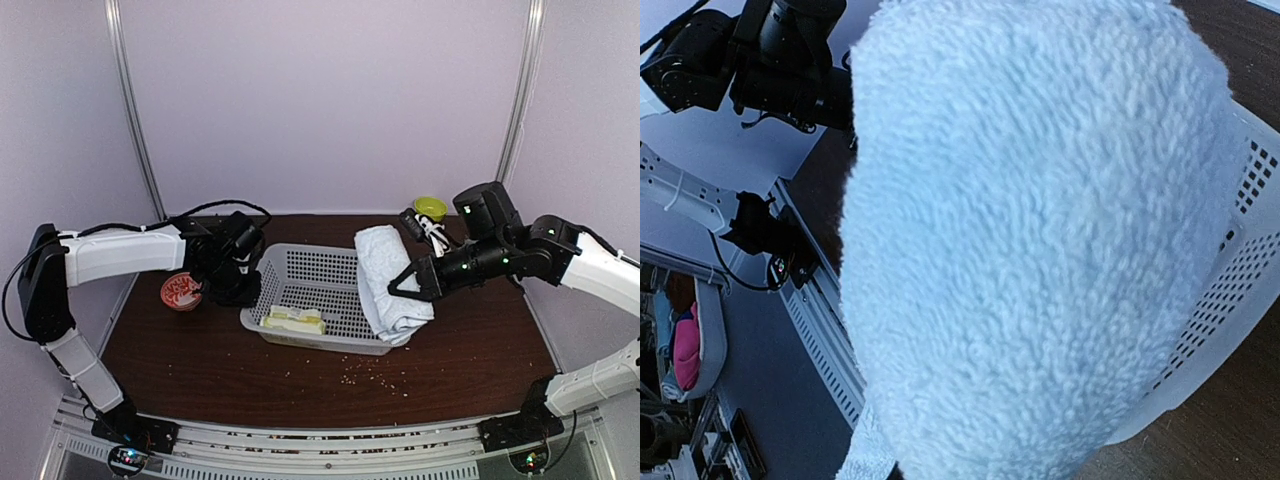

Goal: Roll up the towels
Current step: Move the storage box to the center of the board, then place the towel in the storage box.

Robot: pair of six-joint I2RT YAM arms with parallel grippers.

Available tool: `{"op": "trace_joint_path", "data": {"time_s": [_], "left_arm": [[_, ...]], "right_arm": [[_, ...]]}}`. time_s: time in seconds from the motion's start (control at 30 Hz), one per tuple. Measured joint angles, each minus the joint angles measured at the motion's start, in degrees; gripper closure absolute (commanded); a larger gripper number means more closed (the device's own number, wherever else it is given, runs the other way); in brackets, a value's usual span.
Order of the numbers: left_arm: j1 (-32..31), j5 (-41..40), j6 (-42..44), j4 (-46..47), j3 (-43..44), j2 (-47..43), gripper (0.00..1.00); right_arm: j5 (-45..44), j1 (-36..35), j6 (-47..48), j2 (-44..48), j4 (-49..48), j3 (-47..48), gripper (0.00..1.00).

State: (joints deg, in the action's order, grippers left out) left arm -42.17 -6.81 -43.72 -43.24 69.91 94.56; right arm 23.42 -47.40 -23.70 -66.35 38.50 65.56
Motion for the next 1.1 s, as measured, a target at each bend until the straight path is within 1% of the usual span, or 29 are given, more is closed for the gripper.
{"op": "trace_joint_path", "data": {"time_s": [0.1,0.23,0.5,0.67,0.87,1.1], "left_arm": [[-2.0,0.4,1.4,0.0,-2.7,-2.4,1.00],[-3.8,0.7,2.9,0.0,-4.5,-4.1,1.00],[-5.5,0.7,4.5,0.7,-6.4,-5.9,1.00],[-5.6,0.9,5.3,1.9,-8.2,-7.3,1.00],[-5.7,1.0,6.4,2.7,-8.4,-7.3,1.00],[-5.9,1.3,6.8,3.2,-8.3,-7.0,1.00]], "right_arm": [[2.7,0.0,2.9,-2.0,0.2,0.3,1.00],[4.7,0.0,7.0,-7.5,0.7,3.7,1.00],[8.0,0.0,15.8,-23.4,0.8,9.4,1.00],[7.8,-0.1,20.5,-32.8,3.3,16.7,1.00],[7.5,-0.2,26.7,-42.3,8.1,28.8,1.00],[8.0,-0.3,30.9,-49.9,12.7,34.4,1.00]]}}
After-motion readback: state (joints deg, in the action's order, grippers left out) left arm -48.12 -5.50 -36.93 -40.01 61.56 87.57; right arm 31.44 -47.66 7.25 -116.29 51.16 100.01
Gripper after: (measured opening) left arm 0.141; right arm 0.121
